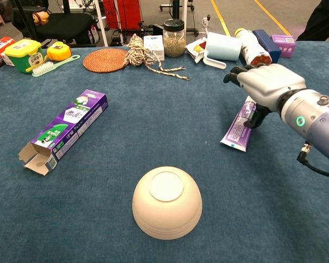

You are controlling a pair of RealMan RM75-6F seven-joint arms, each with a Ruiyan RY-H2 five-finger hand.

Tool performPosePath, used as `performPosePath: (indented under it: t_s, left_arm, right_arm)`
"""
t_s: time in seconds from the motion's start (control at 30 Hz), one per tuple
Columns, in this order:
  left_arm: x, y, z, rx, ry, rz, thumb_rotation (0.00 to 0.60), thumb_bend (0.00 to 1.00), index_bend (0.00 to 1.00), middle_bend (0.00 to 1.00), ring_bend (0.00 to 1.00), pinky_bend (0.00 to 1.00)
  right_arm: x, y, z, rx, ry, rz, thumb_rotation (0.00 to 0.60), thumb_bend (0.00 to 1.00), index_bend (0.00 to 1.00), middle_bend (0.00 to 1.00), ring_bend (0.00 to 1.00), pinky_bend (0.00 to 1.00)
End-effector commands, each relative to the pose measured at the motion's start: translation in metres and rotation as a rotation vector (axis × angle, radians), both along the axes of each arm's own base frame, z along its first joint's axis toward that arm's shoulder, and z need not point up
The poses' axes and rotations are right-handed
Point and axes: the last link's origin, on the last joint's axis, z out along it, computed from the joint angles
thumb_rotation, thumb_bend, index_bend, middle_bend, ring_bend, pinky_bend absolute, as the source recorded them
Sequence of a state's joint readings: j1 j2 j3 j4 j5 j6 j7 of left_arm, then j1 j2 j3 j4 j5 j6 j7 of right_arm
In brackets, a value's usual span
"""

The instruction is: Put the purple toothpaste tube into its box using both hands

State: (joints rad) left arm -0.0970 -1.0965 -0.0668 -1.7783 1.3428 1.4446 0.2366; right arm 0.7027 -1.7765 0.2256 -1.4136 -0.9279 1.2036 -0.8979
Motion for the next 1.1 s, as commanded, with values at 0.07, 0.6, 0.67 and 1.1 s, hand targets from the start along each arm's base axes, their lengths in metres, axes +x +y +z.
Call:
performPosePath:
  t_s: [0.07,0.6,0.67,1.1]
  left_arm:
    - [0.000,0.000,0.000,0.001,0.000,-0.001,0.600,0.02,0.00,0.00,0.00,0.09]
    - [-0.002,0.002,0.002,0.002,-0.002,0.001,0.600,0.02,0.00,0.00,0.00,0.09]
    - [-0.002,0.002,0.002,0.002,-0.003,0.001,0.600,0.02,0.00,0.00,0.00,0.09]
    - [-0.001,0.002,0.003,0.002,-0.004,0.000,0.600,0.02,0.00,0.00,0.00,0.09]
  right_arm:
    - [0.013,-0.002,0.003,-0.009,-0.036,0.027,0.600,0.00,0.09,0.02,0.03,0.06]
    - [0.033,0.006,-0.027,0.035,-0.034,0.003,0.600,0.00,0.09,0.02,0.03,0.06]
    - [0.032,0.007,-0.028,0.032,-0.039,-0.008,0.600,0.00,0.10,0.02,0.03,0.06]
    - [0.021,0.007,-0.018,0.002,0.094,-0.002,0.600,0.00,0.05,0.01,0.02,0.05]
